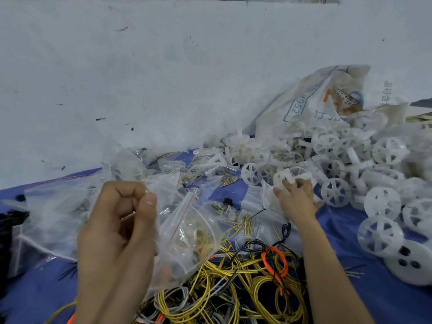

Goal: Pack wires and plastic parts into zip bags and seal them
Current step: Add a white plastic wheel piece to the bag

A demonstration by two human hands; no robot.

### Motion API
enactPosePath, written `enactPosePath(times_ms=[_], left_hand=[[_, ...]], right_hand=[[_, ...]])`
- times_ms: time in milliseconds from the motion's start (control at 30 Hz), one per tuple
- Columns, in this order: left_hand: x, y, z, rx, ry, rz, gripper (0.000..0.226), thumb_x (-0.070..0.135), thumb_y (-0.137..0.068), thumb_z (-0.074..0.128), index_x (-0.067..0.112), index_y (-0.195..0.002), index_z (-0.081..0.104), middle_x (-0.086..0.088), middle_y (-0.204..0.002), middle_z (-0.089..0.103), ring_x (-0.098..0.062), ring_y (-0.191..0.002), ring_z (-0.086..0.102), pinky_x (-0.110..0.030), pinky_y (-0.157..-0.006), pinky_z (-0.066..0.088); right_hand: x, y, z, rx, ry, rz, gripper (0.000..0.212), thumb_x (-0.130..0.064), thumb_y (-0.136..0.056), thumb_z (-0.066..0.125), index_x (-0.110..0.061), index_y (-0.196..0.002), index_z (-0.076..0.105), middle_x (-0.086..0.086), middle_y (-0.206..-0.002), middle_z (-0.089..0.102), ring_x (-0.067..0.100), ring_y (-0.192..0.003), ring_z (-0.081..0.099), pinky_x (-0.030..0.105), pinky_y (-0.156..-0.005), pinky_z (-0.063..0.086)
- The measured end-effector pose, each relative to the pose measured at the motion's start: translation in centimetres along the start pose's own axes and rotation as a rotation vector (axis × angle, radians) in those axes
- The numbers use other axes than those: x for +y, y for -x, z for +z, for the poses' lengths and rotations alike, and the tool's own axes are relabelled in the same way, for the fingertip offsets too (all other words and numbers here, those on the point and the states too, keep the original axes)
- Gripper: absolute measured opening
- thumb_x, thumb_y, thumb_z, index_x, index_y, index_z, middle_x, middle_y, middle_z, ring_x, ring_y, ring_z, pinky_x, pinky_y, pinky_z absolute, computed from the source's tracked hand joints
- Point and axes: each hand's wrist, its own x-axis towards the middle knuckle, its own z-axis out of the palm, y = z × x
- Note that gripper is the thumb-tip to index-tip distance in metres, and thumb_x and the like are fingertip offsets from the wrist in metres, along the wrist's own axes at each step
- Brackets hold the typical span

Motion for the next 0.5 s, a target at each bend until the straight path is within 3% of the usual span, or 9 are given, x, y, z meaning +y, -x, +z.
enactPosePath(times_ms=[67, 167, 367, 500], left_hand=[[0.1, 0.0, -0.1, 0.000, -0.005, 0.002, 0.009, 0.033, -0.082, 0.051, 0.038, -0.074, 0.054, -0.001, -0.055, 0.055, -0.006, -0.036, 0.043, -0.013, -0.035, 0.038], [0.4, 0.0, -0.2, 0.003, -0.011, 0.001, 0.009, 0.032, -0.082, 0.050, 0.037, -0.074, 0.054, -0.002, -0.056, 0.056, -0.007, -0.037, 0.044, -0.013, -0.035, 0.038], [0.7, 0.1, -0.1, 0.007, -0.009, 0.006, 0.010, 0.030, -0.081, 0.051, 0.035, -0.073, 0.053, -0.005, -0.054, 0.055, -0.008, -0.036, 0.042, -0.011, -0.035, 0.036], [0.5, 0.0, -0.1, 0.021, -0.009, -0.015, 0.010, 0.031, -0.081, 0.052, 0.036, -0.073, 0.054, -0.005, -0.057, 0.057, -0.006, -0.037, 0.043, -0.014, -0.034, 0.036]], right_hand=[[0.2, 0.0, 0.3, -0.028, 0.033, 0.011, 0.051, -0.046, -0.092, 0.048, -0.037, -0.141, 0.038, -0.003, -0.159, 0.003, 0.021, -0.145, -0.013, 0.061, -0.110, -0.008], [0.5, -0.2, 0.4, -0.075, 0.051, 0.018, 0.052, -0.046, -0.091, 0.049, -0.042, -0.141, 0.035, -0.012, -0.159, 0.005, 0.025, -0.142, -0.025, 0.063, -0.110, -0.010], [0.0, -0.5, 0.2, -0.096, 0.039, 0.030, 0.046, -0.041, -0.094, 0.045, -0.044, -0.139, 0.038, -0.009, -0.157, 0.015, 0.025, -0.142, -0.025, 0.062, -0.108, -0.014], [-0.8, -0.1, -0.6, -0.039, -0.033, -0.001, 0.040, -0.040, -0.093, 0.045, -0.037, -0.133, 0.051, -0.003, -0.154, 0.026, 0.019, -0.144, -0.019, 0.057, -0.108, -0.018]])
